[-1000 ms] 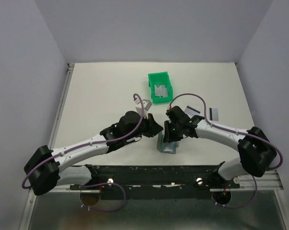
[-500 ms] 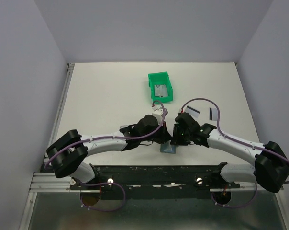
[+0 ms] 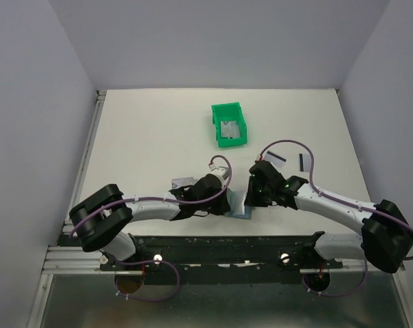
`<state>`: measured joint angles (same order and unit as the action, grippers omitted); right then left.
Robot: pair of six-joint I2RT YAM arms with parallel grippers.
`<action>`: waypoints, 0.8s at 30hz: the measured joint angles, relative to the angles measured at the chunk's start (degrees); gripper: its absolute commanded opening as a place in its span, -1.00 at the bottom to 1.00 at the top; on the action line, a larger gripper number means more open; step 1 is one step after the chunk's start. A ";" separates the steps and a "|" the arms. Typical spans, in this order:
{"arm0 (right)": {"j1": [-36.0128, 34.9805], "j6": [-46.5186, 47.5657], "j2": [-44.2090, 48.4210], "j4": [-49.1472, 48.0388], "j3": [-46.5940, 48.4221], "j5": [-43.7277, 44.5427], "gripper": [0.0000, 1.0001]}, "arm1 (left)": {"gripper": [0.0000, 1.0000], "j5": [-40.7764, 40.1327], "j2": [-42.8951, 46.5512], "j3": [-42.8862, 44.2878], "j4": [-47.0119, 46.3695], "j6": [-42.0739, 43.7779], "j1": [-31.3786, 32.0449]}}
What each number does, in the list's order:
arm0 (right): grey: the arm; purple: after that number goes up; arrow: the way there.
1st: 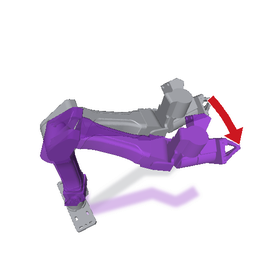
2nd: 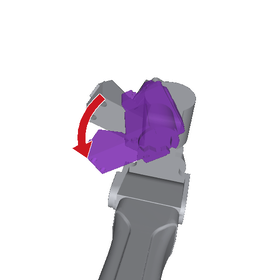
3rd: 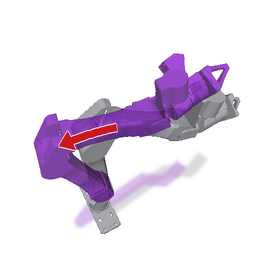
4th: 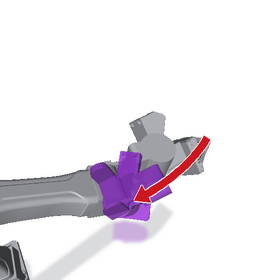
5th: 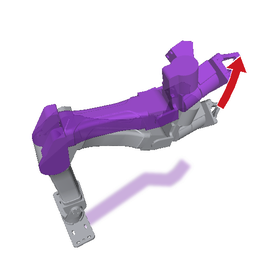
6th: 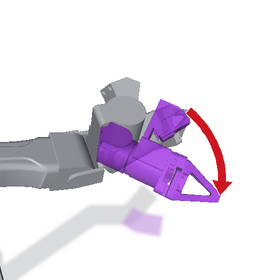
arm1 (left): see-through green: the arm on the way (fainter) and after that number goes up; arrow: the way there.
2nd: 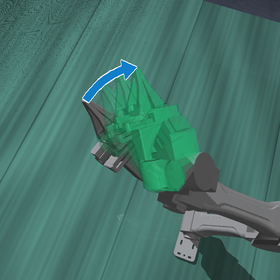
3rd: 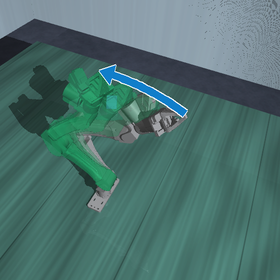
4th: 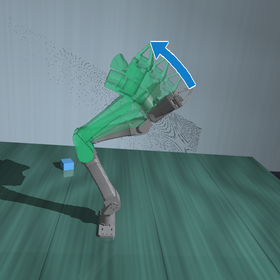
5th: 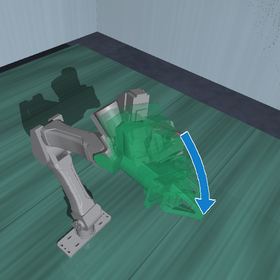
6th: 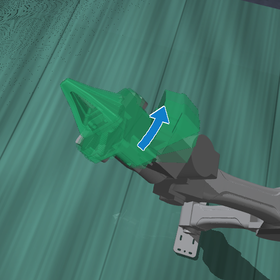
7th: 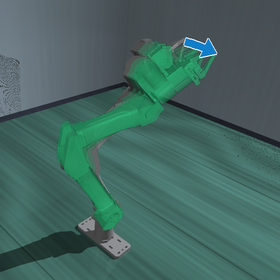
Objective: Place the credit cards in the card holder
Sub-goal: Open the card holder at the center of the board.
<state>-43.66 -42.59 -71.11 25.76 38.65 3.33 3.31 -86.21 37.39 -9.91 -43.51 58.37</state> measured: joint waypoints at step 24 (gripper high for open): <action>0.13 -2.43 -5.75 3.13 0.02 6.29 -0.47 | -0.88 -2.80 -1.16 -7.93 -10.40 -6.78 -1.18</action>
<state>-43.53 -45.01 -76.86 28.88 38.68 9.63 0.51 -87.37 29.45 -20.32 -50.28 57.19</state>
